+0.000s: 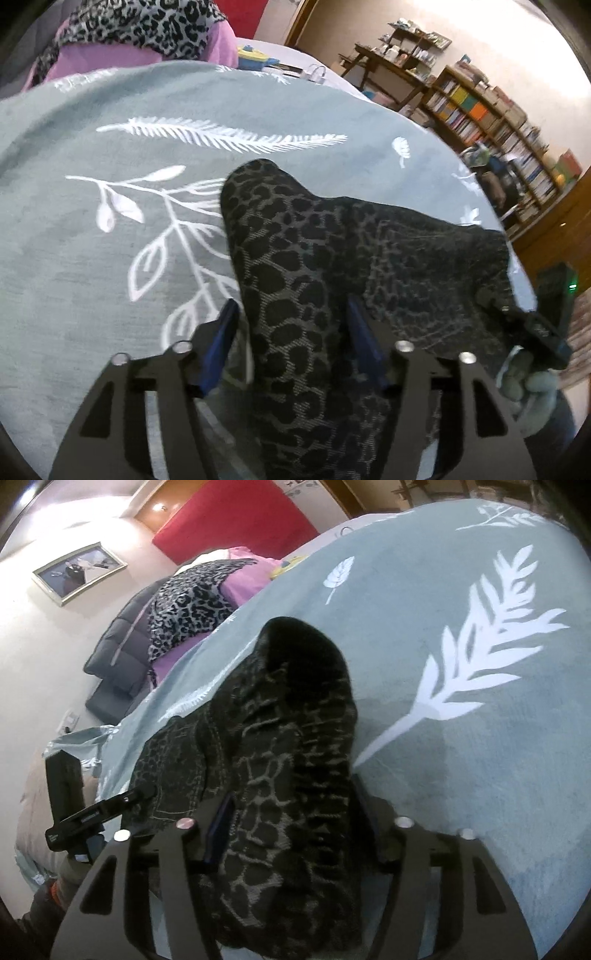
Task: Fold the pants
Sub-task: 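Open both tools and release the folded pants onto the bed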
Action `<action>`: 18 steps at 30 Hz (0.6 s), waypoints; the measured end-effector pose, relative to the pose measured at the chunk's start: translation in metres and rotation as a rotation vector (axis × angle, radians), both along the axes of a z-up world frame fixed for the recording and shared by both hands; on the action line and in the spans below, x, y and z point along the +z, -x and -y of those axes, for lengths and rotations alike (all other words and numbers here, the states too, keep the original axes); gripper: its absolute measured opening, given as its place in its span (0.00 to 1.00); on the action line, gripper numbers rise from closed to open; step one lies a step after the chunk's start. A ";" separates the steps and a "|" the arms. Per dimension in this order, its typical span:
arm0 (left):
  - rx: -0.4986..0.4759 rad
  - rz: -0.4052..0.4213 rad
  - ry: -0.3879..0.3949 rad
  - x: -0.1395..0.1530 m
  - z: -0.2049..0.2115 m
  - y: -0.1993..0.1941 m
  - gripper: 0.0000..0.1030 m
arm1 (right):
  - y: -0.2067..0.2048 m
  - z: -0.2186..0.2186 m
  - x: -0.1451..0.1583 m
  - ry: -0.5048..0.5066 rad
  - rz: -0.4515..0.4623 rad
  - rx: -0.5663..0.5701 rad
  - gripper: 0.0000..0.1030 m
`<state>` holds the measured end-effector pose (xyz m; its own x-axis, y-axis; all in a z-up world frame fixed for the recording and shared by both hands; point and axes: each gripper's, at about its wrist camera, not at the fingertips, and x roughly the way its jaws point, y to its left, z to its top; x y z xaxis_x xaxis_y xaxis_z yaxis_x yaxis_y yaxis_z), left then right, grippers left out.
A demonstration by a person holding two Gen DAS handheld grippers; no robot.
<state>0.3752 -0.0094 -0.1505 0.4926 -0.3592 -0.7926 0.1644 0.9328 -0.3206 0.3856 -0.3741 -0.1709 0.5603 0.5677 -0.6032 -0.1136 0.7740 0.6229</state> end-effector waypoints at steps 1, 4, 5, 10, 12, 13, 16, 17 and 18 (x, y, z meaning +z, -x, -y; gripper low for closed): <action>0.005 0.003 -0.017 0.002 0.000 0.000 0.64 | 0.002 0.001 0.003 0.006 0.004 -0.006 0.61; 0.040 0.031 -0.105 0.017 0.001 0.011 0.66 | 0.017 0.008 0.021 0.069 0.035 -0.060 0.65; 0.047 0.056 -0.138 0.025 0.003 0.020 0.67 | 0.024 0.009 0.029 0.105 0.056 -0.081 0.65; 0.028 0.100 -0.191 0.034 0.009 0.054 0.72 | 0.065 0.010 0.051 0.223 0.142 -0.131 0.70; 0.008 0.091 -0.220 0.026 0.017 0.059 0.72 | 0.074 0.000 0.049 0.345 0.136 -0.143 0.70; -0.001 0.081 -0.226 0.022 0.019 0.061 0.72 | 0.075 -0.003 0.046 0.392 0.124 -0.149 0.70; -0.021 0.036 -0.273 -0.001 0.030 0.060 0.72 | 0.071 -0.006 0.025 0.459 0.067 -0.157 0.70; -0.023 0.033 -0.280 -0.004 0.031 0.059 0.73 | 0.068 -0.006 0.017 0.468 0.038 -0.151 0.70; -0.015 0.029 -0.282 -0.009 0.031 0.057 0.76 | 0.065 -0.005 0.011 0.469 0.023 -0.154 0.71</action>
